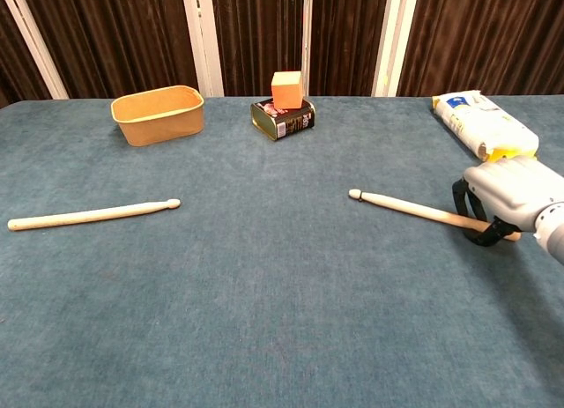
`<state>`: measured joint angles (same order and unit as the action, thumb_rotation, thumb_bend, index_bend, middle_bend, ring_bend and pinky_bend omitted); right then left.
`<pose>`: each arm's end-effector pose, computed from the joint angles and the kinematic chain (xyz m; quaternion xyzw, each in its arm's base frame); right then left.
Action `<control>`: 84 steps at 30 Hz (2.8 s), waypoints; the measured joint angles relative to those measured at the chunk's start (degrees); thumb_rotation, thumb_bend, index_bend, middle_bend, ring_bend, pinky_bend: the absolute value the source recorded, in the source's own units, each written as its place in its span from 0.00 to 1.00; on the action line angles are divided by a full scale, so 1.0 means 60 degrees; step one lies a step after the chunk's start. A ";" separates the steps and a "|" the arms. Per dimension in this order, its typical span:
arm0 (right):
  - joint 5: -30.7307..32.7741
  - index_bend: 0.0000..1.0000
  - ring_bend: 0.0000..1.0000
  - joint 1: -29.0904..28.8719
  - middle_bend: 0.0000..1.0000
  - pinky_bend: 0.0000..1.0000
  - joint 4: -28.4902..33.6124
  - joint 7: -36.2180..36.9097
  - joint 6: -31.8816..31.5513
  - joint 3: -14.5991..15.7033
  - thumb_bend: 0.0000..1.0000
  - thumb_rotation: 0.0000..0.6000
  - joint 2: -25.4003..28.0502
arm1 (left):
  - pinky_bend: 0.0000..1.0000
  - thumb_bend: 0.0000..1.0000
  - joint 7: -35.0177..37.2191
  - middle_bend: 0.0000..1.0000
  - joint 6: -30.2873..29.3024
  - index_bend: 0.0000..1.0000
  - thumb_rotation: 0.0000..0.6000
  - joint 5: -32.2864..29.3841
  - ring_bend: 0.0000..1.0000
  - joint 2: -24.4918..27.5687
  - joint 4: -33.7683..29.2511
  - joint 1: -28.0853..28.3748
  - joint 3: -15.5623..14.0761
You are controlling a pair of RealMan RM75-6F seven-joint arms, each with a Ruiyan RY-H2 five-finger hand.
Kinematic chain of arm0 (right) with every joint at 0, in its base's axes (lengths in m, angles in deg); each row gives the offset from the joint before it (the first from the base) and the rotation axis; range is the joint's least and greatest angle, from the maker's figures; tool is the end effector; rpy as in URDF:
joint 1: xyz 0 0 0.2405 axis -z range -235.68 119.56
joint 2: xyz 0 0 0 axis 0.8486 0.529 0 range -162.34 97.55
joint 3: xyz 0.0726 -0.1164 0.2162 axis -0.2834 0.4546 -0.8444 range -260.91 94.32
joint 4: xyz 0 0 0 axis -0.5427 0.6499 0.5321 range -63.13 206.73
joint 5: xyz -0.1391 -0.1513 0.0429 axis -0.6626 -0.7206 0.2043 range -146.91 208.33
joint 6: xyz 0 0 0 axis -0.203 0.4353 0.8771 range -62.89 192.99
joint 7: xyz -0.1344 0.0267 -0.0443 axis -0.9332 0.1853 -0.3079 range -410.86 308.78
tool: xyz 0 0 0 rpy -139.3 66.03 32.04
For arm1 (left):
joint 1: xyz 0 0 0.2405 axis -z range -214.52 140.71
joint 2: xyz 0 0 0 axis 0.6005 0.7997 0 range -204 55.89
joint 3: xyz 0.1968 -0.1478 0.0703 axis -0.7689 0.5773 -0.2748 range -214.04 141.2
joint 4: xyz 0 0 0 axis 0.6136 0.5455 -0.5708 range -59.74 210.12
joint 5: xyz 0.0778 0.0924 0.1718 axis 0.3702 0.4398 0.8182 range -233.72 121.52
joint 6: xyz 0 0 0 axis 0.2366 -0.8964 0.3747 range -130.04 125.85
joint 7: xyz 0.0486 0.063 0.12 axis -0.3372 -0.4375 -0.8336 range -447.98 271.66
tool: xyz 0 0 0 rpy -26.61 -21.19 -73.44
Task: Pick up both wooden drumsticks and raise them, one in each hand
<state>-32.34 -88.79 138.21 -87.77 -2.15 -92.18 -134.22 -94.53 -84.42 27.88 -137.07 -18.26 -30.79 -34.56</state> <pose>-0.2392 -0.3176 -0.0394 0.6990 -0.3087 0.2530 0.5934 -0.3134 0.1838 0.1567 -0.6218 -0.3735 -0.3379 0.5997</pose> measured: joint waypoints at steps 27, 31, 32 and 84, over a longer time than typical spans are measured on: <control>-0.1966 0.72 0.89 0.0999 0.65 0.85 0.2938 0.3854 -0.1932 -0.0433 0.58 1.00 0.2299 | 0.54 0.14 -0.1135 0.10 0.0991 0.11 1.00 -0.0823 0.36 0.0248 -0.0709 0.0776 0.0543; -0.1893 0.72 0.89 0.1058 0.65 0.85 0.2959 0.3979 -0.1879 -0.0468 0.58 1.00 0.2373 | 0.80 0.25 -0.2053 0.26 0.1678 0.22 1.00 -0.1465 0.63 0.0276 -0.0967 0.1462 0.0994; -0.1893 0.72 0.89 0.1056 0.65 0.85 0.2935 0.3992 -0.1856 -0.0474 0.58 1.00 0.2380 | 0.83 0.27 -0.2271 0.29 0.1845 0.25 1.00 -0.1660 0.67 0.0257 -0.1015 0.1633 0.1103; -0.1865 0.72 0.89 0.1139 0.65 0.85 0.2352 0.4174 -0.1449 -0.0461 0.58 1.00 0.2301 | 0.98 0.50 -0.7486 0.49 0.3111 0.46 1.00 -0.9273 0.84 -0.4957 0.2152 0.5753 0.1455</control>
<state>-43.53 -81.95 152.33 -62.72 -10.84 -94.94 -120.41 -139.45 -65.75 -27.76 -166.81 -5.35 3.73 -25.83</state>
